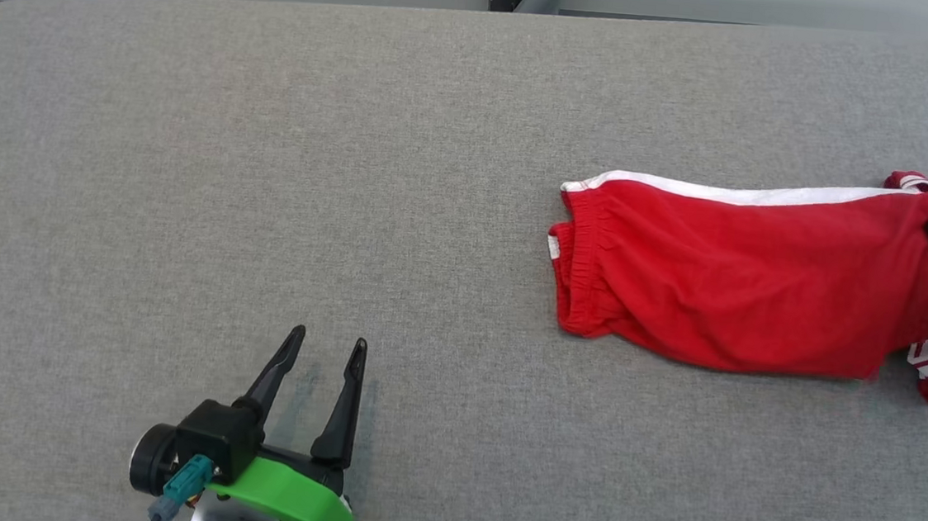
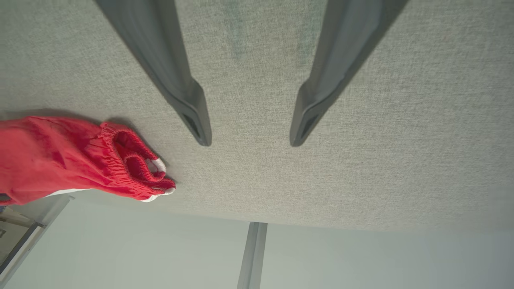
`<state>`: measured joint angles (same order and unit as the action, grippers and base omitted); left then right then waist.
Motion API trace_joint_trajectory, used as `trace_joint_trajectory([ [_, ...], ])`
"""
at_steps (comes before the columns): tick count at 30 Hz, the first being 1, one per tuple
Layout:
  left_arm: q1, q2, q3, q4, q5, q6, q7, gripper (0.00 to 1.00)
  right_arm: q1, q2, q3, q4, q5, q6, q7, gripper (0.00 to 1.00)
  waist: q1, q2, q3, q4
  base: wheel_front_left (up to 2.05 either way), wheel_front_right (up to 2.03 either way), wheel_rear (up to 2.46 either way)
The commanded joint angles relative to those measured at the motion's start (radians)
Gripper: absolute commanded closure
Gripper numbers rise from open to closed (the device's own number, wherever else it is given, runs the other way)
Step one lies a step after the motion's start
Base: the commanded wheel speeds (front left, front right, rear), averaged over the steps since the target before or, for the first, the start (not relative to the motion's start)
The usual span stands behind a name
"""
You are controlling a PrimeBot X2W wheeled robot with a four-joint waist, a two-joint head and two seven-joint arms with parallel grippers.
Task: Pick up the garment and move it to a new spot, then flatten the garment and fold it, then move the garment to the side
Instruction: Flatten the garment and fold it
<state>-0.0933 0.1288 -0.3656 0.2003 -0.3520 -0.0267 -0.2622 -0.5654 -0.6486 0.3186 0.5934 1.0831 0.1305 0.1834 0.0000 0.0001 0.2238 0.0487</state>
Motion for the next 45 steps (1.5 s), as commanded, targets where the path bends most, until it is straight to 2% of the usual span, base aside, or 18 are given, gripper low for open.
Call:
trace_joint_trajectory([
  [1, 0.010, -0.002, -0.003, -0.002, 0.009, -0.005, -0.003, 0.00, -0.005, -0.005, -0.010, 0.000, -0.017, 0.000, -0.009, 1.00, 0.0000, -0.0001, -0.002, -0.007, 0.00, 0.00, 0.00],
  [7, 0.003, -0.006, -0.008, 0.001, 0.013, -0.009, -0.003, 0.00, -0.060, 0.045, 0.004, -0.073, -0.091, 0.000, 0.033, 1.00, 0.0000, -0.0001, 0.009, 0.000, 0.00, 0.00, 0.00],
  [18, -0.031, 0.003, -0.016, 0.015, 0.024, -0.017, -0.003, 0.00, -0.055, 0.284, 0.033, -0.267, -0.260, 0.000, 0.194, 1.00, 0.0000, -0.0001, 0.035, 0.040, 0.00, 0.00, 0.00],
  [22, -0.036, 0.010, -0.011, 0.018, 0.025, -0.015, -0.003, 0.00, -0.034, 0.361, 0.024, -0.289, -0.333, 0.000, 0.229, 1.00, 0.0000, -0.0001, 0.040, 0.047, 0.00, 0.00, 0.00],
  [29, -0.043, 0.002, -0.017, 0.025, 0.026, -0.012, -0.003, 0.00, -0.014, 0.439, -0.012, -0.279, -0.436, 0.000, 0.256, 1.00, 0.0000, -0.0001, 0.039, 0.059, 0.00, 0.00, 0.00],
  [30, -0.042, 0.002, -0.016, 0.026, 0.024, -0.011, -0.003, 0.00, -0.011, 0.443, -0.013, -0.286, -0.446, 0.000, 0.258, 0.64, 0.0000, -0.0001, 0.039, 0.059, 0.00, 0.00, 0.00],
  [31, -0.041, 0.002, -0.016, 0.026, 0.022, -0.012, -0.003, 0.00, -0.008, 0.446, -0.011, -0.293, -0.453, 0.000, 0.261, 0.09, 0.0000, -0.0001, 0.039, 0.060, 0.00, 0.00, 0.00],
  [32, -0.040, 0.003, -0.014, 0.027, 0.021, -0.012, -0.003, 0.00, -0.002, 0.448, -0.009, -0.300, -0.456, 0.000, 0.266, 0.00, 0.0000, -0.0001, 0.038, 0.060, 0.00, 0.00, 0.00],
  [38, -0.020, 0.009, -0.006, 0.034, 0.008, -0.010, -0.003, 0.00, 0.031, 0.443, -0.021, -0.376, -0.470, 0.000, 0.249, 0.00, 0.0000, -0.0001, 0.020, 0.052, 0.00, 0.00, 0.00],
  [45, 0.021, 0.010, 0.030, 0.017, -0.005, 0.002, -0.003, 0.00, 0.134, 0.413, -0.106, -0.565, -0.472, 0.000, 0.179, 0.00, 0.0000, -0.0001, -0.038, 0.032, 0.00, 0.00, 0.00],
])
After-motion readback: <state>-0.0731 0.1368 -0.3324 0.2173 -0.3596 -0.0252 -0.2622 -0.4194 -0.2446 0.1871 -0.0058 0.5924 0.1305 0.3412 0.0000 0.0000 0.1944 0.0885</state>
